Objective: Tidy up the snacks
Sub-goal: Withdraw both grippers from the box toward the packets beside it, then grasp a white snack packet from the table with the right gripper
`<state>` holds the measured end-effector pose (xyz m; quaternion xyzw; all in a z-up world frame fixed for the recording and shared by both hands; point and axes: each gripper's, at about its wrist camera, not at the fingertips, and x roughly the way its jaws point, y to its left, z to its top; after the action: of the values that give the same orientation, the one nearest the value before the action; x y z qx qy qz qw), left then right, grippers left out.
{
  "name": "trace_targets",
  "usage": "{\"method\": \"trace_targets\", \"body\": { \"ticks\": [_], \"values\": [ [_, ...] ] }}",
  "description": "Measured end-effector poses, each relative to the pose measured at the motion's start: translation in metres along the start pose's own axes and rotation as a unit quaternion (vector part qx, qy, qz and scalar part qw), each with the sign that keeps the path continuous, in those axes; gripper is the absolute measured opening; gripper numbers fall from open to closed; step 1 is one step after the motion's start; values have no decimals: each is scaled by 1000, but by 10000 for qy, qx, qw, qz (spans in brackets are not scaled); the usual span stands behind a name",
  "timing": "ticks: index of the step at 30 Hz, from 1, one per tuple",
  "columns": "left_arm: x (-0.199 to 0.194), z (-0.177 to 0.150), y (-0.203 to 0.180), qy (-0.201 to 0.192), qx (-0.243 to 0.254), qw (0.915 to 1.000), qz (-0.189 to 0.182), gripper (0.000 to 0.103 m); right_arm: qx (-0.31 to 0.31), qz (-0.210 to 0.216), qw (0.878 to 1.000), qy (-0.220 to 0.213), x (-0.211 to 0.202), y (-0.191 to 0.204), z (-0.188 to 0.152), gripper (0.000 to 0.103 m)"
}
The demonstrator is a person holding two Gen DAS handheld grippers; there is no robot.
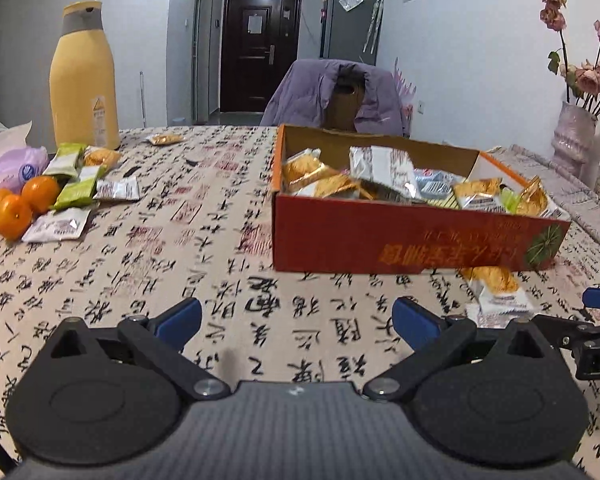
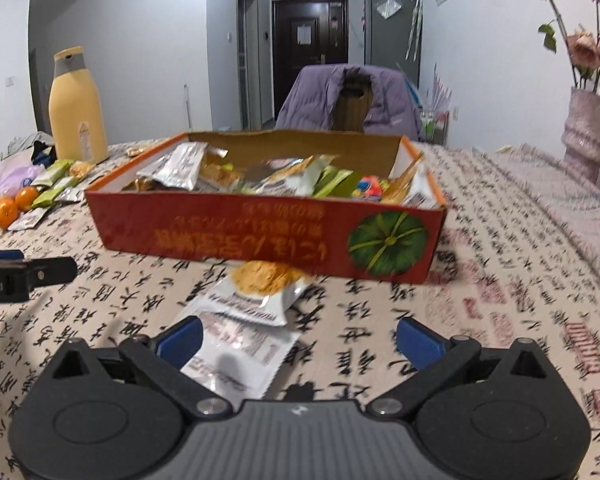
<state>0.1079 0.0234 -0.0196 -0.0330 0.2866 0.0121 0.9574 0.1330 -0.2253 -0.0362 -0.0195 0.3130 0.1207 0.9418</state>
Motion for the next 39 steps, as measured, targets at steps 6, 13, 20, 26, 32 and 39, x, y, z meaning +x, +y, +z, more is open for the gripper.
{"method": "trace_targets", "body": {
  "ticks": [6, 13, 20, 26, 32, 39],
  "values": [
    [4, -4, 2, 29, -43, 10000, -32, 103, 149, 124, 9995, 262, 15, 18, 7, 103],
    [4, -6, 4, 10, -115, 9999, -110, 103, 306, -150, 9982, 498, 38, 33, 17, 103],
    [5, -5, 8, 48, -251, 9995, -173, 103, 160, -345, 9978, 552, 48, 40, 12, 103],
    [5, -5, 10, 31, -325, 9993, -173, 103, 104, -266, 9988, 395, 43, 38, 4, 103],
    [5, -5, 11, 34, -362, 9992, -190, 103, 13, -166, 9992, 371, 35, 37, -2, 103],
    [5, -6, 12, 37, -399, 9990, -193, 103, -296, 208, 9983, 464, 24, 31, -7, 103]
  ]
}}
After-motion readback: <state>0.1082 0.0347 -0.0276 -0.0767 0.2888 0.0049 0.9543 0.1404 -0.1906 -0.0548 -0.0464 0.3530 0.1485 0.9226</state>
